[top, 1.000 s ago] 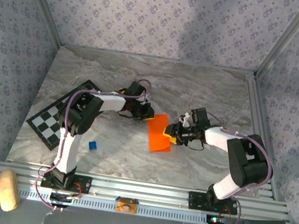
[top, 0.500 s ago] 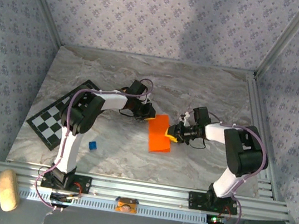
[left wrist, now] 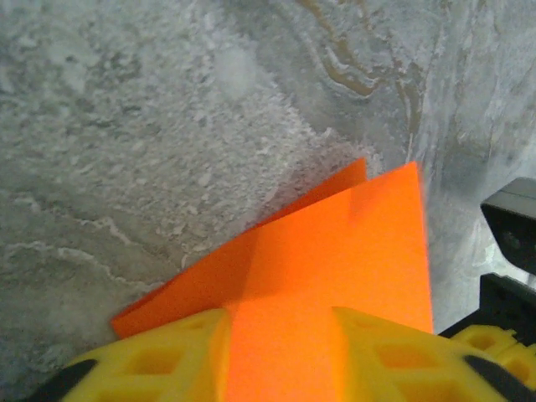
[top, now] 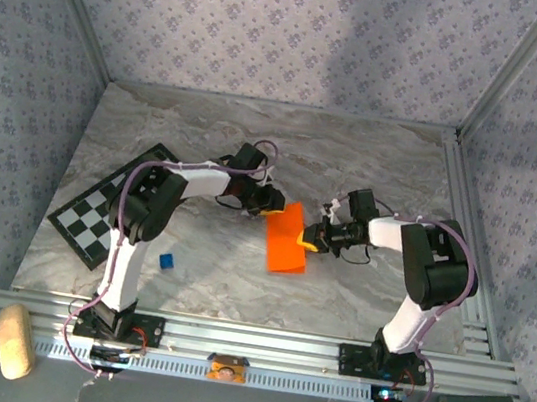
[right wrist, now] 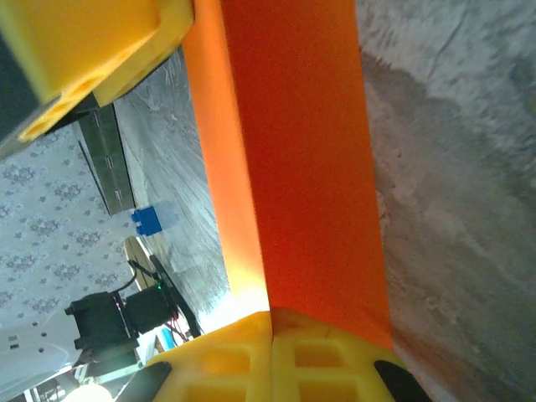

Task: Fold a paper plane with a square sheet of paper (pick it up from the middle)
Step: Fold the triangle a second time at the center of the table.

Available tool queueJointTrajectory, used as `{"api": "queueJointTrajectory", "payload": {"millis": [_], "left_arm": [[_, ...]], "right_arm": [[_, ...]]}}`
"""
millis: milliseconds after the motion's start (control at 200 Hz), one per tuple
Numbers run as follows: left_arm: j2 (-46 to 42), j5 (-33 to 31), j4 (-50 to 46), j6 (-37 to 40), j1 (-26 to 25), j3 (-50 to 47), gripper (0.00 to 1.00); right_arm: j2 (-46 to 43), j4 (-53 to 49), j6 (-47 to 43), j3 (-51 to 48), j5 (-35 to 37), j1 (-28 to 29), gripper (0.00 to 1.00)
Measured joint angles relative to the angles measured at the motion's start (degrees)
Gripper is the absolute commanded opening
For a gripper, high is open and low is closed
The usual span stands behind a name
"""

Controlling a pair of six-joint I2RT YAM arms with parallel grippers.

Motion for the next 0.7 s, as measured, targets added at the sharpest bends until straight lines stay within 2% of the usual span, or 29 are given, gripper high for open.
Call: {"api": "queueJointTrajectory", "payload": {"millis": [115,270,400,505,600,700], "left_arm": [[-4.4,-3.5,-1.4,0.7,-0.4,-1.0,0.42],[-16.0,-9.2,-0.4,2.7,-1.5,-5.6,0.32],[-24.7,-12.9,2.7,4.8,-4.2,-11.6,0.33],[-28.2,-16.0,3.6,7.3,-8.3,-15.7,0.39],[-28.8,-20.9,3.0,10.4,-14.2,-17.6,0.44],[-28.7,-25.7,1.7,13.6,-20.4,-17.9,0.46]], "right_arm": [[-0.2,1.7,2.1,-0.6,0.2,-0.6,0.02],[-1.9,7.0,8.5,-3.9,1.4,-0.7,0.02],[-3.4,11.6,15.0,-6.6,3.4,-0.7,0.03],[-4.4,13.2,17.8,-7.1,4.2,-0.5,0.06],[-5.5,13.5,18.7,-7.1,4.3,-0.5,0.12],[-5.9,13.4,18.8,-7.0,4.6,-0.4,0.13]]}}
